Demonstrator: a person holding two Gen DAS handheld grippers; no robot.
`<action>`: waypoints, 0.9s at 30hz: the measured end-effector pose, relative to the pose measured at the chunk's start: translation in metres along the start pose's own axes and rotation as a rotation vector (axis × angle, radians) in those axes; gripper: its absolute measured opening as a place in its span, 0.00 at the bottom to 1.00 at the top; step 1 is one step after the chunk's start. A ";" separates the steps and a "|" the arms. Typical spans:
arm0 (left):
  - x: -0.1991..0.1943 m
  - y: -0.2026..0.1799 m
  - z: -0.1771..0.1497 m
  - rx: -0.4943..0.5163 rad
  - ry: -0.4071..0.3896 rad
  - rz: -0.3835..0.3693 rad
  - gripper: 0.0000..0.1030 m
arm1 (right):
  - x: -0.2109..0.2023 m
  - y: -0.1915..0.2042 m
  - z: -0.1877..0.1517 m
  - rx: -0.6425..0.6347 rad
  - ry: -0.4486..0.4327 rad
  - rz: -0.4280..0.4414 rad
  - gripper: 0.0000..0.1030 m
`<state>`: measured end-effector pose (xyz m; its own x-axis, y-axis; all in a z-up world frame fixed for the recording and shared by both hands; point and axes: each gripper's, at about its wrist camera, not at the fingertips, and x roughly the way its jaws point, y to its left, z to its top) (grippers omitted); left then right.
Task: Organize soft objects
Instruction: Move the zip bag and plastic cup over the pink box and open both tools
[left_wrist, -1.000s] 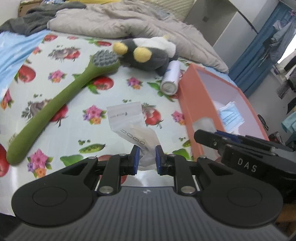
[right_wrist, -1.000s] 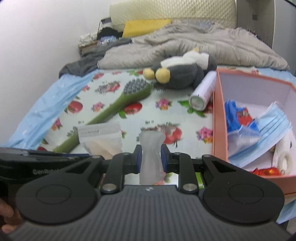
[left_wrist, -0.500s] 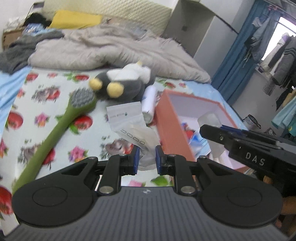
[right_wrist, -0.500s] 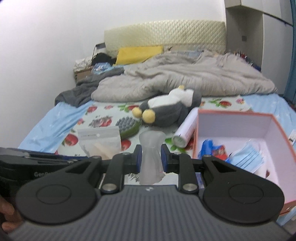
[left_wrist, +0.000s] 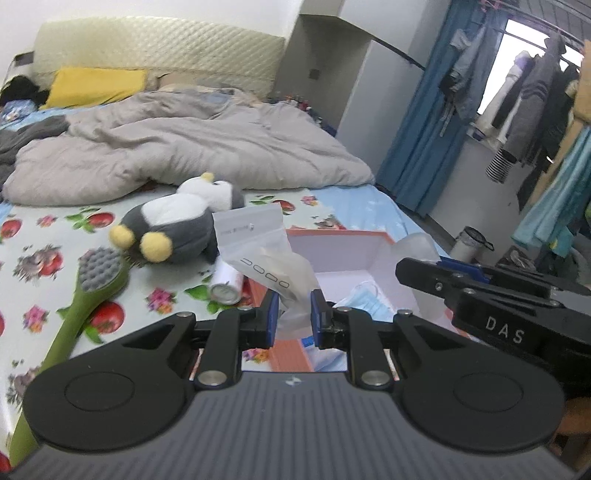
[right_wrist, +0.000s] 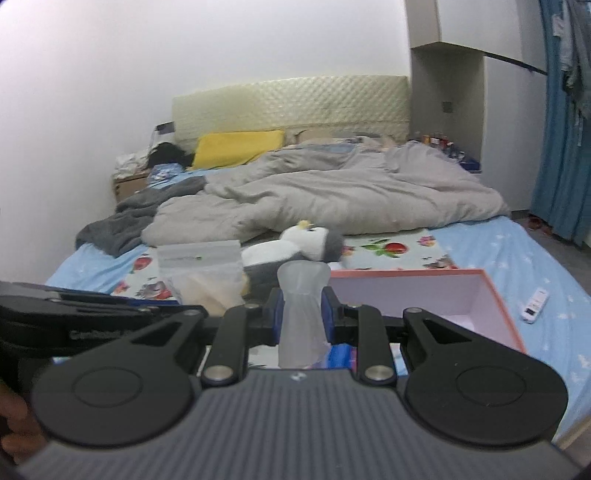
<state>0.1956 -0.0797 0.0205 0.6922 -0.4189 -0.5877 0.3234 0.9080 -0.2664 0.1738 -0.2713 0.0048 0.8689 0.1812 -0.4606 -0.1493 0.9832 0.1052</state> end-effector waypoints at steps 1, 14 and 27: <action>0.004 -0.006 0.003 0.013 0.003 -0.003 0.21 | 0.001 -0.007 0.000 0.004 0.004 -0.014 0.24; 0.095 -0.060 -0.006 0.098 0.166 -0.101 0.21 | 0.030 -0.092 -0.042 0.127 0.155 -0.173 0.27; 0.192 -0.073 -0.050 0.120 0.340 -0.120 0.21 | 0.079 -0.130 -0.110 0.237 0.315 -0.188 0.29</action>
<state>0.2726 -0.2265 -0.1114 0.3975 -0.4783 -0.7831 0.4761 0.8371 -0.2695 0.2096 -0.3825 -0.1421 0.6789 0.0340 -0.7334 0.1422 0.9739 0.1768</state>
